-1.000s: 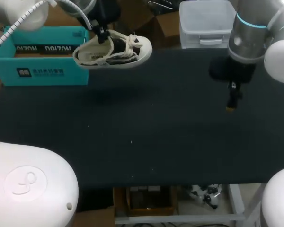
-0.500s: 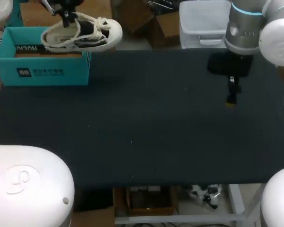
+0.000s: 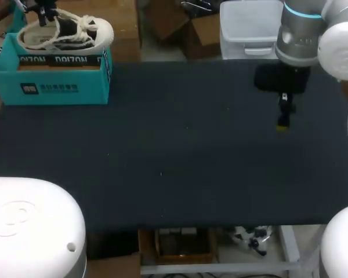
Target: Open the shoe tongue, take the insole out of the shoe, put the insole back into the shoe, and pack the shoe into the shoebox
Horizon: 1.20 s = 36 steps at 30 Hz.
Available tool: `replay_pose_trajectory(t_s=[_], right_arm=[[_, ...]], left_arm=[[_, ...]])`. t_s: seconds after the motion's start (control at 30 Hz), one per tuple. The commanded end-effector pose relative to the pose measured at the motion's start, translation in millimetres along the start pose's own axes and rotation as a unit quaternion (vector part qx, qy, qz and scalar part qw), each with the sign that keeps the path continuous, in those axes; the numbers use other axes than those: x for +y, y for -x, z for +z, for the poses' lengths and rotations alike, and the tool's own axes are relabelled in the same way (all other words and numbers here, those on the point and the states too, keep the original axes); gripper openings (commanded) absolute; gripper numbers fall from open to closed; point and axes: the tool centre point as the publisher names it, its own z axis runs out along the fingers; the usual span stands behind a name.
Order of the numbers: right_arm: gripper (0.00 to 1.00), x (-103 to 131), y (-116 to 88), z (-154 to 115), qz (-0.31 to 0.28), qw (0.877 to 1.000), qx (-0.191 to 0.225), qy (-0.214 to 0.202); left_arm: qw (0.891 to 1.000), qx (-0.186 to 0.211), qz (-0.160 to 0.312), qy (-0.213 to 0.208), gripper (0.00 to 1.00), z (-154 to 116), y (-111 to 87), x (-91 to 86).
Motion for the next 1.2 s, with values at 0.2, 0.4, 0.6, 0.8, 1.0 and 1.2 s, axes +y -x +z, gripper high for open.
replay_pose_trajectory(t_s=[0.2,0.4,0.6,0.8,1.0,1.2], right_arm=[[1.0,0,0,-1,0.0,1.0,0.0,-0.001],[1.0,0,0,-1,0.0,1.0,0.0,-0.001],[1.0,0,0,-1,0.0,1.0,0.0,-0.001],[1.0,0,0,-1,0.0,1.0,0.0,-0.001],[1.0,0,0,-1,0.0,1.0,0.0,-0.001],[1.0,0,0,-1,0.0,1.0,0.0,-0.001]], left_arm=[[1.0,0.017,0.007,-0.011,0.0,35,42.7,52.0],[0.999,0.038,0.021,-0.014,0.0,70,47.6,74.5],[0.998,0.051,0.036,-0.012,0.0,104,44.9,90.6],[0.996,0.078,0.046,-0.014,0.0,131,40.0,102.6],[0.993,0.107,0.044,-0.011,0.0,161,32.9,112.4],[0.99,0.136,0.045,-0.01,0.0,184,26.0,122.8]])
